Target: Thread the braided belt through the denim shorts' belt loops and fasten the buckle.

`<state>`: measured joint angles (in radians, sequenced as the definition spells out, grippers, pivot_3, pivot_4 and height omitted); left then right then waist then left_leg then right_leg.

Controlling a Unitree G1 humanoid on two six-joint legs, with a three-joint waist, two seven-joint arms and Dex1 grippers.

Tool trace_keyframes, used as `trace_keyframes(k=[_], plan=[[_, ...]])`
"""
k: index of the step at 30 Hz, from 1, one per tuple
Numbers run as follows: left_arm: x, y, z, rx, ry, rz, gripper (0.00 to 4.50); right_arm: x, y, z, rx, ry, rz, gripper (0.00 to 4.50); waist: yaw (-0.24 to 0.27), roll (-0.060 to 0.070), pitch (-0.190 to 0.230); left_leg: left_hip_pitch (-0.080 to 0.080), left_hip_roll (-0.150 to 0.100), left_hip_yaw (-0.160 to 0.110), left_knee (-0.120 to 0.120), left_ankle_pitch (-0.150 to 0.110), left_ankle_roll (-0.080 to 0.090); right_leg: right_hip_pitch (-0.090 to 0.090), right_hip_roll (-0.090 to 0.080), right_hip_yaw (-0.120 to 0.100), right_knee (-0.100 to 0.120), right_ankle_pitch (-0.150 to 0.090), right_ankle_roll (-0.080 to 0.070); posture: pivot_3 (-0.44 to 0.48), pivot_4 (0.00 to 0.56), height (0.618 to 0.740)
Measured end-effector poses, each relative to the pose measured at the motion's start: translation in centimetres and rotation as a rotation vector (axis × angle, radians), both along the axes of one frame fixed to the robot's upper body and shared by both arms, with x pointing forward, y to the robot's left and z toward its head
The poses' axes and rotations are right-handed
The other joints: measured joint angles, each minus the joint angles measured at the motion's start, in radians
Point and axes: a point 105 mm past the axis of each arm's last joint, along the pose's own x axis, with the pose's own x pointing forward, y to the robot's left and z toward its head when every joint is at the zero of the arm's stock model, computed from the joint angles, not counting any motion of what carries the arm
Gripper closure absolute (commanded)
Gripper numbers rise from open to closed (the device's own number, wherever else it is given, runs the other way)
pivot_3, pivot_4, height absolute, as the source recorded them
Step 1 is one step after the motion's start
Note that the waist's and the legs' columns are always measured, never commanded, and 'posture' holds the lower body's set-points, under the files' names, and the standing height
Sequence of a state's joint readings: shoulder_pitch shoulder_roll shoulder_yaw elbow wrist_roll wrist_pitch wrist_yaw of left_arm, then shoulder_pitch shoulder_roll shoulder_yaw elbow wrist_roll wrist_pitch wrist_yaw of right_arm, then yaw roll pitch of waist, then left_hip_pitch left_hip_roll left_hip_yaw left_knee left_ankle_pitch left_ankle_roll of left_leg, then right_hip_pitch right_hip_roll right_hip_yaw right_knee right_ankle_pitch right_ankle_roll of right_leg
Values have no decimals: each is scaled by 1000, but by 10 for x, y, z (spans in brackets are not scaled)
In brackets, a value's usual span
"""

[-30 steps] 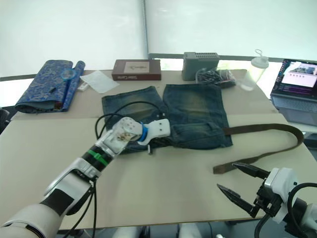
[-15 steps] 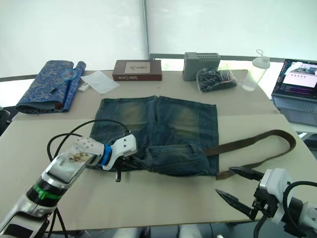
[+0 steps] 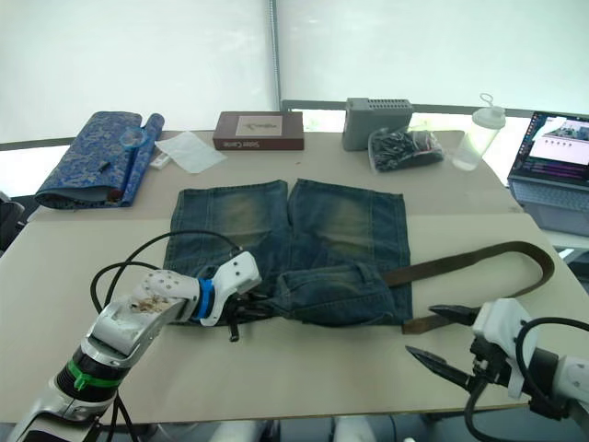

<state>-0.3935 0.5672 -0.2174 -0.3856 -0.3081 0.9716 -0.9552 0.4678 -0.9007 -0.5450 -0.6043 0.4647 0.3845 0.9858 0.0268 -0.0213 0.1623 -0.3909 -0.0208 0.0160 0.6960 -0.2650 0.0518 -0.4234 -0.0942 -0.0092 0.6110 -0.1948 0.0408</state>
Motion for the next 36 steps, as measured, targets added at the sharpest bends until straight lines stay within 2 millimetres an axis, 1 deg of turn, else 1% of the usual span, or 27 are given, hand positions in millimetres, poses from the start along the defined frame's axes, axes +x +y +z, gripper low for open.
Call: trace_keyframes(k=[3, 4, 6, 7, 8, 10, 11, 13, 17, 18, 19, 20, 21, 24, 28, 29, 33, 34, 36], plan=[[-11, 8, 14, -77, 2, -28, 116, 9, -3, 4, -136, 13, 26, 437, -11, -1, 0, 0, 0, 0, -1, 0, 0, -1, 0, 0, 0, 0, 0, 0, 150, 740], [-15, 13, 18, -89, -2, -33, 45, 12, -5, 6, -195, 20, 39, 437, -12, -1, 1, 0, 0, 0, -2, 0, 0, -1, 0, 0, 0, 0, 0, 0, 150, 740], [-21, 25, 23, -121, 2, -16, 45, 17, -10, 8, -310, 63, 44, 437, -15, 0, 1, 0, 1, 0, -2, 0, 0, -1, 0, -1, 0, -2, -3, 0, 150, 740], [-25, 30, 28, -178, -5, -8, 45, 21, -10, 11, -342, 83, 54, 437, -16, 0, 1, 0, 1, 1, -1, 0, 0, -2, 0, -1, 0, -3, -6, 0, 150, 740], [-32, 34, 32, -211, -8, -32, 45, 24, -10, 14, -373, 106, 68, 437, -19, -1, 2, 0, 1, 1, -2, 0, 0, -2, -1, -1, 0, -2, -7, 0, 150, 740], [-49, 42, 41, -216, -15, -120, 45, 31, -12, 23, -422, 142, 90, 437, -16, -2, 3, 1, 2, 1, -1, 0, 0, -1, 0, -2, 0, -3, -8, 0, 150, 740], [-54, 45, 48, -230, -24, -148, 45, 35, -12, 26, -432, 153, 101, 437, -13, -2, 4, 1, 2, 1, -1, 0, 0, -1, 0, -3, 0, -3, -7, 0, 150, 740], [-59, 43, 62, -253, -76, -195, 45, 45, -13, 26, -439, 178, 118, 437, -4, -1, 4, 1, 1, 1, -1, 0, 0, -1, -2, -4, -1, -3, -7, 0, 150, 740], [-64, 33, 74, -262, -144, -245, 45, 66, -22, 13, -467, 226, 132, 437, -6, -3, 5, -1, 0, 3, 0, 0, 0, -1, -2, -3, -2, -2, -5, 0, 150, 740], [-64, 31, 76, -262, -153, -245, 45, 73, -24, 6, -475, 252, 144, 437, -12, -3, 5, -1, 0, 4, -1, 0, 0, -1, -1, -2, -2, -2, -5, 0, 150, 740], [-64, 30, 76, -258, -160, -247, 45, 76, -26, 0, -488, 280, 159, 437, -14, -2, 5, -2, 0, 4, -1, -1, 1, -2, -1, -1, -2, 0, -8, 0, 150, 740], [-64, 28, 75, -253, -162, -249, 45, 76, -28, -6, -501, 313, 176, 437, -15, -2, 6, -2, -1, 4, -1, -1, 1, -3, -1, -1, -1, 5, -5, 0, 150, 740], [-65, 28, 73, -249, -160, -251, 45, 76, -30, -10, -512, 344, 190, 437, -15, -1, 6, -2, -1, 4, -2, -1, 1, -3, 0, -1, -1, 4, -5, 0, 150, 740], [-70, 26, 66, -243, -145, -244, 45, 81, -33, -11, -534, 400, 224, 437, -19, 0, 6, -3, 0, 4, -2, -2, 0, -4, 1, -1, -1, 4, -6, 0, 150, 740], [-70, 25, 65, -242, -166, -223, 45, 85, -33, -15, -562, 432, 270, 437, -17, 0, 6, -2, 0, 4, -1, -2, 0, -4, 1, -1, -1, 4, -6, 0, 150, 740], [-69, 25, 64, -242, -166, -215, 0, 86, -33, -19, -568, 449, 283, 962, -17, 0, 6, -2, 0, 4, -1, -2, 0, -3, 1, -2, -1, 4, -6, 0, 150, 740], [-68, 23, 63, -244, -166, -202, 0, 84, -37, -36, -599, 508, 309, 2240, -14, 0, 6, -1, 0, 4, 0, -2, 0, -2, 1, -1, -1, 5, -6, 0, 150, 740], [-68, 22, 62, -247, -168, -198, 0, 84, -40, -39, -610, 516, 307, 2640, -14, 0, 6, -1, -1, 4, 0, -2, 0, -2, 1, -1, -1, 5, -6, 0, 150, 740], [-67, 21, 62, -254, -175, -195, 0, 85, -42, -39, -622, 517, 302, 3288, -15, 0, 6, -1, 0, 4, 0, -2, 0, -2, 1, -1, 0, 5, -6, 0, 150, 740]])
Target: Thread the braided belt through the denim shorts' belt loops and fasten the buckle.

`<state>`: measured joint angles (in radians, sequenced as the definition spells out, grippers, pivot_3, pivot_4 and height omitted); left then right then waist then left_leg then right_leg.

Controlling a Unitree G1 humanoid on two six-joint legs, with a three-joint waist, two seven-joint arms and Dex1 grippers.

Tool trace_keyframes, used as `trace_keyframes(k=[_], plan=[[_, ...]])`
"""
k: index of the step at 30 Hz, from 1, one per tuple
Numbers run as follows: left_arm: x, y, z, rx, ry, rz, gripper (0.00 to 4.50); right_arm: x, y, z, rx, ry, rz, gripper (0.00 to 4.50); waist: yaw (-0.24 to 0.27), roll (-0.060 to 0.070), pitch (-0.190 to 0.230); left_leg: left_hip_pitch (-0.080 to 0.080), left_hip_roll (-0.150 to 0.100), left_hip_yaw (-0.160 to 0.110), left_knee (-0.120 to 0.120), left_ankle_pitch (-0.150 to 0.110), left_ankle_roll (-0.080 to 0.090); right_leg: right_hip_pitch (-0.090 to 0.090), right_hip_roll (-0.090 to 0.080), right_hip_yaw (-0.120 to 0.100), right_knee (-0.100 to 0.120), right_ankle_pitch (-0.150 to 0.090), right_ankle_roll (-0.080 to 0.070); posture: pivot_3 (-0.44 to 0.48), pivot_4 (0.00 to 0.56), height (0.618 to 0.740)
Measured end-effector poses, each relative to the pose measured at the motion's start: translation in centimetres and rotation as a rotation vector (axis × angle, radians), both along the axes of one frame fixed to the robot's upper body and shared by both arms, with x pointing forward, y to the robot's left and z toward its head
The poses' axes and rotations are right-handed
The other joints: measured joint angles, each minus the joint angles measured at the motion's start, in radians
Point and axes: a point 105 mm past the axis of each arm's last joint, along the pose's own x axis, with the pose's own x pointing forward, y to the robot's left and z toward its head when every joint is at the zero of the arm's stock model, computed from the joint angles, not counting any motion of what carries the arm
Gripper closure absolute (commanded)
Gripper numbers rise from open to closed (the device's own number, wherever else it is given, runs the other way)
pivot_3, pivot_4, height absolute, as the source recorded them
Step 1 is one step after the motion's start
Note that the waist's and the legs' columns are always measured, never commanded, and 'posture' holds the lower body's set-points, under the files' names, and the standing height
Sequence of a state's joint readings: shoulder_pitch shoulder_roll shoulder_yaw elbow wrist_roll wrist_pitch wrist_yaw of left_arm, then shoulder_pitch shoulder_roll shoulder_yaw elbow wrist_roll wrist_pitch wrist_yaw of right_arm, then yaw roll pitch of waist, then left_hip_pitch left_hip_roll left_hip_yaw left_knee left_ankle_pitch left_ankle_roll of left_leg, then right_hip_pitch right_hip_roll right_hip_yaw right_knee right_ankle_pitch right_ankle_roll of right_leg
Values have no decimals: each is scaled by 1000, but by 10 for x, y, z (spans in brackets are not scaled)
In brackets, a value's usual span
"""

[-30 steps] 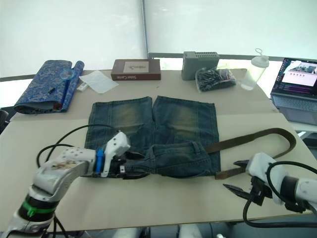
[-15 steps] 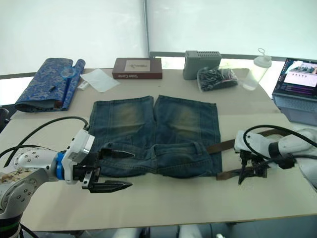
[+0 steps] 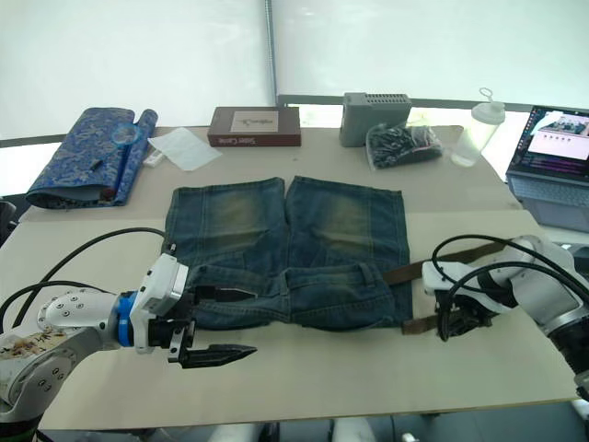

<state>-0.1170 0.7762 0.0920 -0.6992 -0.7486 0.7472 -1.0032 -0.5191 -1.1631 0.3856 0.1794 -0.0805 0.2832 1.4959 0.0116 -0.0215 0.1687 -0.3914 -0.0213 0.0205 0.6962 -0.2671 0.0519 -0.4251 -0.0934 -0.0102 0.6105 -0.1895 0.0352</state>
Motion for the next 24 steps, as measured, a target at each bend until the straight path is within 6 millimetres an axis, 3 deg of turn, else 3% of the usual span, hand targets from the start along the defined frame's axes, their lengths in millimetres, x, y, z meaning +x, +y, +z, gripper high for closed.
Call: trace_keyframes(k=[3, 5, 9, 13, 18, 22, 24], plan=[[2, -3, -2, -19, -1, 5, 0, -1, 2, 3, 26, 8, -21, 4349, 0, 1, 0, 0, 0, 0, 0, 0, 0, 0, 0, 0, 0, 0, -1, 0, 150, 740], [7, -5, -3, -51, 8, 24, 0, -3, 12, 13, 119, 17, -68, 4437, 0, 1, 1, 0, 1, 0, 0, 0, 0, 0, 0, 0, 0, 0, -1, 0, 150, 740], [27, -17, 12, -223, 42, 87, 0, -3, 50, 62, 459, 19, -195, 4437, 1, 1, 1, 0, 1, -1, 1, 0, 0, 0, 0, 0, 0, 3, -2, 0, 150, 740], [39, -32, 27, -371, 114, 110, 0, -9, 89, 96, 663, 25, -177, 4437, 1, 1, 1, 1, 1, -2, 1, 0, 0, 1, 0, -1, 0, 3, -2, 0, 150, 740], [57, -46, 37, -479, 221, 138, 0, -10, 121, 103, 746, 45, -147, 4437, 1, 1, 1, -1, -1, -2, 1, 0, 0, 0, 0, 0, 0, 4, -1, 0, 150, 740], [60, -51, 43, -486, 246, 111, 0, -12, 134, 100, 731, 62, -108, 4437, 1, 0, 1, -1, -1, -2, 1, 0, 0, 0, 1, 0, 0, 4, -1, 0, 150, 740], [59, -54, 39, -456, 259, 87, 551, -12, 138, 97, 732, 72, -103, 4500, 0, 1, 1, -1, -2, -2, 1, 0, 0, 0, 0, 0, 0, 4, -1, 0, 150, 740]])
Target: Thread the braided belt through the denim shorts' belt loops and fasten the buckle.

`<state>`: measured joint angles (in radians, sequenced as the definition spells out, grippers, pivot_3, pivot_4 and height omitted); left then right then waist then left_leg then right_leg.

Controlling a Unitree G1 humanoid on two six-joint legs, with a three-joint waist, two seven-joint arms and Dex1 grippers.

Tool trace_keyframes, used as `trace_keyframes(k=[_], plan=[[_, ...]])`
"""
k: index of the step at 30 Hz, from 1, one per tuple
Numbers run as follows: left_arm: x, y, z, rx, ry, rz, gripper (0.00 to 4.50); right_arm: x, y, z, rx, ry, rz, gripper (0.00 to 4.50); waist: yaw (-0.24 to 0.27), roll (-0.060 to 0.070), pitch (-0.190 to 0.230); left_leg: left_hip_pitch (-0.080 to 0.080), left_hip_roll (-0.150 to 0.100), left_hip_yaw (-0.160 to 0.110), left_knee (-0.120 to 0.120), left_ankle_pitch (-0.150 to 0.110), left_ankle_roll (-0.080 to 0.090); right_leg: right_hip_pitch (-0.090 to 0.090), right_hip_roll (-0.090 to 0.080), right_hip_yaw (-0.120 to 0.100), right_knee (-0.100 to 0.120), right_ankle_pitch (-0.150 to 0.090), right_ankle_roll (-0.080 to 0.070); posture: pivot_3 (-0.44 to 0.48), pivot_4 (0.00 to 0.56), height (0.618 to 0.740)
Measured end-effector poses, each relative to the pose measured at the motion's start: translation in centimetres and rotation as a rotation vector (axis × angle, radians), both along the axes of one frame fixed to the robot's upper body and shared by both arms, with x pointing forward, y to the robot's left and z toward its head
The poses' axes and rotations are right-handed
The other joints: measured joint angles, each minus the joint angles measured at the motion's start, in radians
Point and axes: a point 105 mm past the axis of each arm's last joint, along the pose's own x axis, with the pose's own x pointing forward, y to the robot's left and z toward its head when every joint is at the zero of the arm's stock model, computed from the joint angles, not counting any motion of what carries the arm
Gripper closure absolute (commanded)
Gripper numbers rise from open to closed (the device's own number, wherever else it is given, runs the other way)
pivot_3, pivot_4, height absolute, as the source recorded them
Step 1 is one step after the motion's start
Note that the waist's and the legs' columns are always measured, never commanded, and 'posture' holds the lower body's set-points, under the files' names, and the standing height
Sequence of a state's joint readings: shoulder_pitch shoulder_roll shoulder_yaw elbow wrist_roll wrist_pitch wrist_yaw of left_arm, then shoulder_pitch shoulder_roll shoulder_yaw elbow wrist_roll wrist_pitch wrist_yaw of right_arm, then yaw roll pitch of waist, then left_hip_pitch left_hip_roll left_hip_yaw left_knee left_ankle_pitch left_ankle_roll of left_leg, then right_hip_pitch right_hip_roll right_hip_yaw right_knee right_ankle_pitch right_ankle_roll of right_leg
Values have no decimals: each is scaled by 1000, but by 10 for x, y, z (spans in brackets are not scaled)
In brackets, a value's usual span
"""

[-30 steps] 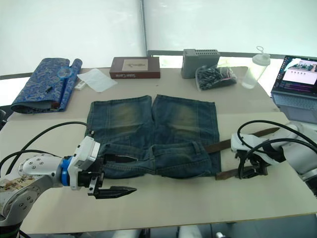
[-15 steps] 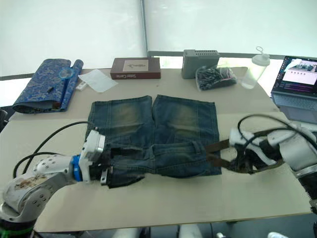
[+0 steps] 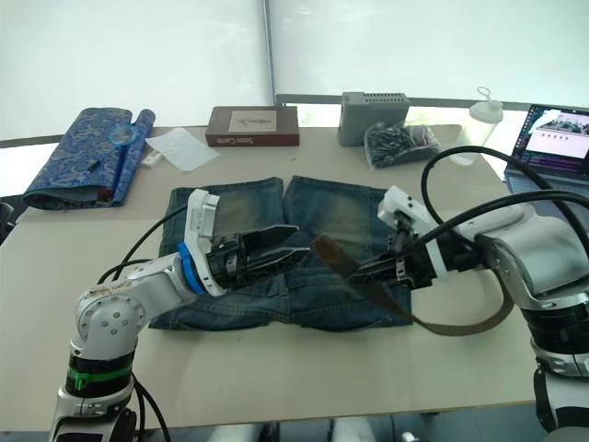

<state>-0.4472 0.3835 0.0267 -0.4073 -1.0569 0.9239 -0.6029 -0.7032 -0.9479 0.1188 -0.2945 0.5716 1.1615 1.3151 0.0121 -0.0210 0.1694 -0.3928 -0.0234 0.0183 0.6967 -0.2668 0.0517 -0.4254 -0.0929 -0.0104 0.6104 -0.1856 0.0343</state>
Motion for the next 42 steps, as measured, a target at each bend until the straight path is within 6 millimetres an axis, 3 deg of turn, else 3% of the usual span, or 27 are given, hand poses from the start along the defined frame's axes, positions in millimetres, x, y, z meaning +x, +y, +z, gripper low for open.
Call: trace_keyframes(k=[1, 2, 9, 14, 20, 22, 27, 31, 36, 39, 42], plan=[[0, -3, -3, 18, 2, -11, 801, 0, 2, -1, -2, 0, 3, 4500, 0, 0, 0, 0, 0, 0, 0, 0, 0, 0, 0, 0, 0, 0, 0, 0, 150, 740], [2, -7, -9, 39, 11, -26, 1487, 1, 6, 1, -1, -7, 17, 4500, 0, 0, 0, 0, -1, 0, 0, 0, 0, 0, 0, 0, 0, 0, 0, 0, 150, 740], [1, -25, -22, 65, 26, -79, 4442, -3, 12, 4, 7, -16, 49, 4500, 1, 0, 0, -1, 0, 0, 0, 0, 0, 0, 0, 0, -1, 0, 0, 0, 150, 740], [3, -29, -23, 42, 43, -96, 4442, -4, 8, 4, -9, -49, 39, 4500, 0, 0, 0, -1, 0, 0, 0, 0, 0, 0, 0, 0, -1, 0, 0, 0, 150, 740], [7, -35, -9, -78, 112, -99, 4500, 1, -9, -2, 31, -76, -97, 2423, 8, 0, 0, -2, 0, -1, 1, 0, 0, 0, -1, -1, 0, 0, 1, 0, 150, 740], [13, -35, -5, -128, 159, -77, 4500, -2, -22, 4, 82, -75, -181, 2423, 12, 0, 0, -4, 0, -2, 1, 0, 0, -1, -1, -1, -1, 0, 1, 0, 150, 740], [32, -40, 5, -257, 316, -27, 4500, -33, -33, 54, 334, -159, -266, 2423, 20, -1, 0, -6, 1, -4, 1, 0, 1, -2, 0, -2, -1, 1, 1, 0, 150, 740], [46, -43, 18, -329, 393, -11, 4500, -42, -13, 32, 419, -159, -345, 2423, 21, -3, -1, -5, 1, -4, 2, 0, 1, -1, 0, 0, 0, 1, 1, 0, 150, 740], [49, -43, 14, -304, 439, -4, 4500, -27, -1, 17, 452, -213, -537, 2423, 11, -3, -1, -5, -1, -3, 3, 2, 1, -2, 0, 0, 0, 1, 2, 0, 150, 740], [48, -43, 13, -278, 440, -11, 4500, -4, -23, 27, 469, -322, -749, 2423, 10, -3, -1, -6, -4, -3, 3, 3, 2, -2, -1, 0, 0, 2, 3, 0, 150, 740], [45, -45, 12, -266, 447, -31, 4500, -2, -40, 35, 426, -384, -804, 2423, 12, -3, -1, -6, -5, -3, 2, 3, 3, -1, -2, -1, -2, 2, 4, 0, 150, 740]])
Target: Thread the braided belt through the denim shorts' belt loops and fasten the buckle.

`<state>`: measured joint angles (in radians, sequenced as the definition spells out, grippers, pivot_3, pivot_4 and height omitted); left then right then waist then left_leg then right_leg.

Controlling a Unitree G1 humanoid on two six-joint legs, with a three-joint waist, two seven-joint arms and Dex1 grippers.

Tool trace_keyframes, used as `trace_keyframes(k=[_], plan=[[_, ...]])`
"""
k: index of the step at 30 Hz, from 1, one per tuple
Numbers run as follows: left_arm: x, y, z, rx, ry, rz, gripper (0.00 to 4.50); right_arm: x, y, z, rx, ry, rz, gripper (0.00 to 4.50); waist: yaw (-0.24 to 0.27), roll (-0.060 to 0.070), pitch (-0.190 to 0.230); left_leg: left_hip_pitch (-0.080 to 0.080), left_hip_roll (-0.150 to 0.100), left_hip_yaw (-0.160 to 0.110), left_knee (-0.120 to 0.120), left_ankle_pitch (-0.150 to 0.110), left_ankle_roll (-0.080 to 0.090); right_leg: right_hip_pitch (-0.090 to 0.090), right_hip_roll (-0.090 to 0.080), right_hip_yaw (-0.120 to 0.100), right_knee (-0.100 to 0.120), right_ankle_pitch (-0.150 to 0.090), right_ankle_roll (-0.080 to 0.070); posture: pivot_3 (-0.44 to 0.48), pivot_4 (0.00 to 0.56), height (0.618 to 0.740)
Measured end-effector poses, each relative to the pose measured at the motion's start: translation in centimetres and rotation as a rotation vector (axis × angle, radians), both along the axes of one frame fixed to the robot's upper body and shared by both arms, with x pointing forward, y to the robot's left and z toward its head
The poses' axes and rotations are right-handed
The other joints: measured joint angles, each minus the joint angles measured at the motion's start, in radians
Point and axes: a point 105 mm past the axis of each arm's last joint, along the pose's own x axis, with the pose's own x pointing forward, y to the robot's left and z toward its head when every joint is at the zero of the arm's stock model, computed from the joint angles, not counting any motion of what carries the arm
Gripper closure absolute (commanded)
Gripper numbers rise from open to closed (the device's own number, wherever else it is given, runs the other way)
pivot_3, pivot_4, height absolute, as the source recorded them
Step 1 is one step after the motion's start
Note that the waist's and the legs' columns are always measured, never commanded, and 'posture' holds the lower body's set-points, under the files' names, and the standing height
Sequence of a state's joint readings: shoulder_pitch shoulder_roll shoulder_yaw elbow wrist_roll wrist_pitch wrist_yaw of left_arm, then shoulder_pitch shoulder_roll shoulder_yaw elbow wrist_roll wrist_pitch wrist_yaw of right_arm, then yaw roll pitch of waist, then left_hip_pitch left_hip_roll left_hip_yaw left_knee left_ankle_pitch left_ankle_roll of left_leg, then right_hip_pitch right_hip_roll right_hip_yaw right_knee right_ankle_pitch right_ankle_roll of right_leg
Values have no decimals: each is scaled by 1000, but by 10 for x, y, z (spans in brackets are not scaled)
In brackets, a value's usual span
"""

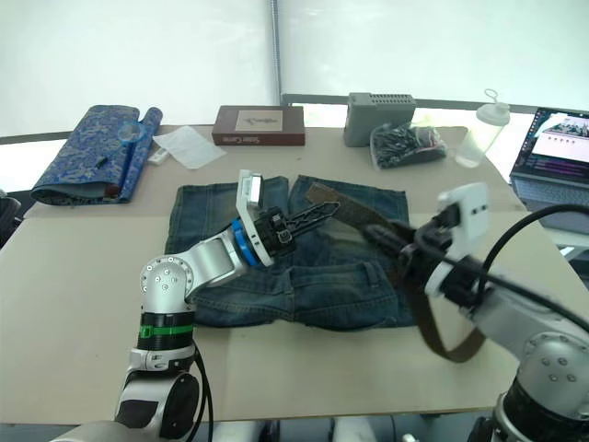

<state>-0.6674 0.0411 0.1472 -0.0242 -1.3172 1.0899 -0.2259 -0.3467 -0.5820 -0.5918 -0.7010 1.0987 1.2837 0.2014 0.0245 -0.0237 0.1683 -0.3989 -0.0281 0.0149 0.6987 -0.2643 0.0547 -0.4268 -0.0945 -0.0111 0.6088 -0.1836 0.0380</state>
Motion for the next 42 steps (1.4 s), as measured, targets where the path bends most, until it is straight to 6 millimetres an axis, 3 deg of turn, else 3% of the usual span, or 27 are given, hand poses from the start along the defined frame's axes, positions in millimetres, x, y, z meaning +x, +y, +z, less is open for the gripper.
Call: trace_keyframes(k=[2, 5, 8, 11, 13, 18, 21, 28, 37, 40, 41, 42], plan=[[-1, -1, 0, 8, -1, -8, 4500, -2, -14, -6, -96, 25, -44, 2423, 1, 0, 0, 0, 0, 0, -1, -1, 1, 0, 0, 0, -1, -1, 0, 0, 150, 740], [2, 3, 0, 15, 6, 16, 4500, -5, -31, -3, -131, 32, -59, 1588, -7, 0, 0, 0, 0, 1, -1, -1, 1, 0, 0, 1, -1, -1, 0, 0, 150, 740], [4, -1, 3, 7, 19, 20, 4500, -20, -27, 17, -59, -8, 59, 573, -7, -1, 0, 0, 1, 0, -1, -1, 1, 1, 0, 0, -1, -1, 0, 0, 150, 740], [5, -2, 4, -3, 37, 22, 4500, -41, -5, 22, 1, 6, 233, 573, -9, -1, 0, 1, 3, 0, -1, -1, 1, 2, 1, 0, -2, -1, 0, 0, 150, 740], [6, -1, 4, -17, 55, 27, 4500, -46, 11, 15, 31, 40, 295, 573, -13, -1, 1, 1, 3, 0, -1, -1, 1, 2, 1, 1, -2, -1, 0, 0, 150, 740], [7, 0, 8, -57, 89, 22, 4500, -37, 51, -34, 196, 201, 301, 573, -11, -3, 1, 0, 3, 0, 0, 0, 0, 1, 1, 2, 0, -1, 0, 0, 150, 740], [6, 2, 10, -62, 96, 20, 4500, -27, 58, -44, 298, 210, 247, 573, -10, -3, 1, 0, 2, 0, 0, 0, 0, 1, 1, 2, -1, 0, 1, 0, 150, 740], [3, 9, 13, -75, 102, -4, 4500, -8, 56, -27, 620, 127, 171, 573, -11, -3, 1, 0, 2, 0, -1, 0, 0, 0, 1, 1, -1, 0, 1, 0, 150, 740], [0, 11, 14, -85, 116, -25, 4500, -5, 54, -8, 741, 78, 204, 573, -12, -3, 1, 1, 2, 0, -1, 0, 0, 0, 1, 1, 0, 0, 0, 0, 150, 740], [-1, 12, 14, -83, 121, -27, 4500, -5, 56, -6, 754, 79, 214, 1766, -12, -3, 1, 1, 2, 0, -1, 0, 0, 0, 1, 1, -1, 0, 0, 0, 150, 740], [-1, 13, 13, -85, 126, -28, 4500, -5, 56, -5, 756, 77, 216, 2043, -12, -3, 1, 1, 2, 0, -1, 0, 0, 0, 1, 1, -1, 0, 0, 0, 150, 740], [-1, 14, 11, -86, 132, -26, 4500, -4, 56, -5, 755, 74, 217, 2043, -12, -3, 1, 1, 2, 0, -1, 0, 0, 0, 1, 1, -1, 0, 0, 0, 150, 740]])
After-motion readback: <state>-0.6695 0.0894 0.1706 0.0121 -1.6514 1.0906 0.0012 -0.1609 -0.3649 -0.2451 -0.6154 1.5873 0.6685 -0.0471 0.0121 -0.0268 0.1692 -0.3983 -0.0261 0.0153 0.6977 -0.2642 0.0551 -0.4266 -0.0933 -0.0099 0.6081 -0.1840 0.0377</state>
